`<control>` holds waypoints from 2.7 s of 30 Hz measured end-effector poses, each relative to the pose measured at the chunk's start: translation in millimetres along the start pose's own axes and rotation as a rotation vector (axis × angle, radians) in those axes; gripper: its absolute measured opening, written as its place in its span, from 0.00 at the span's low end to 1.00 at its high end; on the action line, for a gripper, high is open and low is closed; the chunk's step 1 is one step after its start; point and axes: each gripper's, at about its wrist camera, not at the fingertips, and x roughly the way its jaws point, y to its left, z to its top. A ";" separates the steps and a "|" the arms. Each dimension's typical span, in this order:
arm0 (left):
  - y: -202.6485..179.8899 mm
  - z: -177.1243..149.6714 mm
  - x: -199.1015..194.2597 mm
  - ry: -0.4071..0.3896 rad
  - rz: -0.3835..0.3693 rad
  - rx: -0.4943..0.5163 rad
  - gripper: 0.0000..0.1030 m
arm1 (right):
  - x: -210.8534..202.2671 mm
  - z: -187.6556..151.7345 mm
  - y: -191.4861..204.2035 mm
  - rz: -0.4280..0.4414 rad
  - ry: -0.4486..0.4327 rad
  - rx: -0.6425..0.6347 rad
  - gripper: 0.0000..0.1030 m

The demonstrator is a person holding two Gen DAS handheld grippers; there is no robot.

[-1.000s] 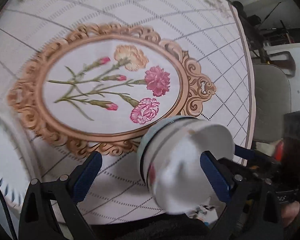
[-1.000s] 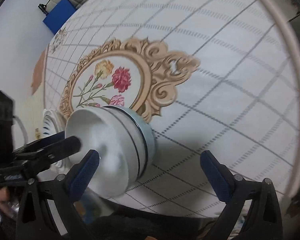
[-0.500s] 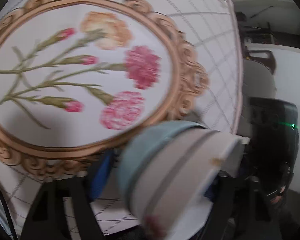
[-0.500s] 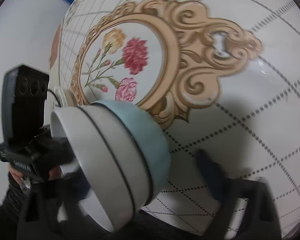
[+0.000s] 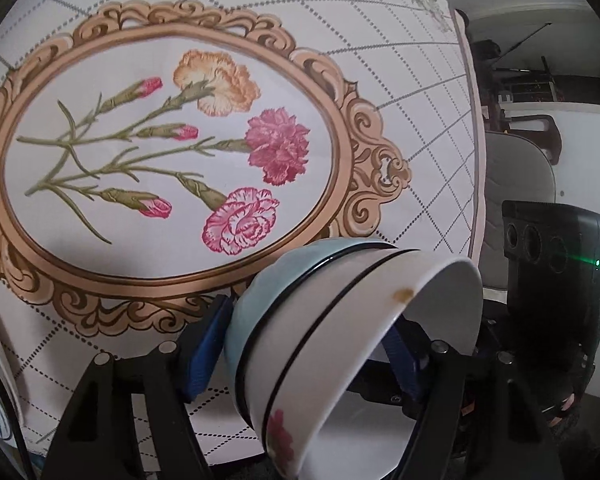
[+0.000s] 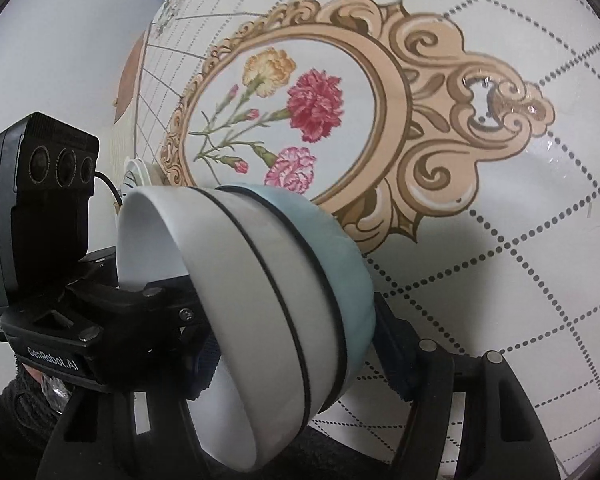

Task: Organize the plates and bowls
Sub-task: 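Lower the bowl stack onto the blue-striped plate stack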

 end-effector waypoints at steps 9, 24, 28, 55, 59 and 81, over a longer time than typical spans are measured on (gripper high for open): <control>-4.6 -5.0 -48.7 -0.082 0.020 0.000 0.69 | -25.6 11.0 43.5 -0.015 -0.021 -0.084 0.67; 72.0 -38.8 -157.0 -0.221 0.063 -0.076 0.68 | 13.1 23.7 179.6 -0.023 -0.009 -0.204 0.67; 110.6 -44.4 -182.3 -0.211 0.083 -0.069 0.68 | 43.2 24.6 215.4 -0.014 -0.017 -0.185 0.67; 246.4 -29.0 -188.7 -0.066 0.114 -0.007 0.68 | 170.3 45.6 270.9 -0.026 -0.021 0.026 0.66; 252.1 -29.1 -184.7 -0.060 0.115 -0.020 0.68 | 175.0 45.8 269.2 -0.033 -0.012 0.029 0.66; 242.9 -30.8 -185.6 -0.089 0.155 -0.042 0.66 | 169.9 49.2 263.4 -0.061 -0.006 0.040 0.67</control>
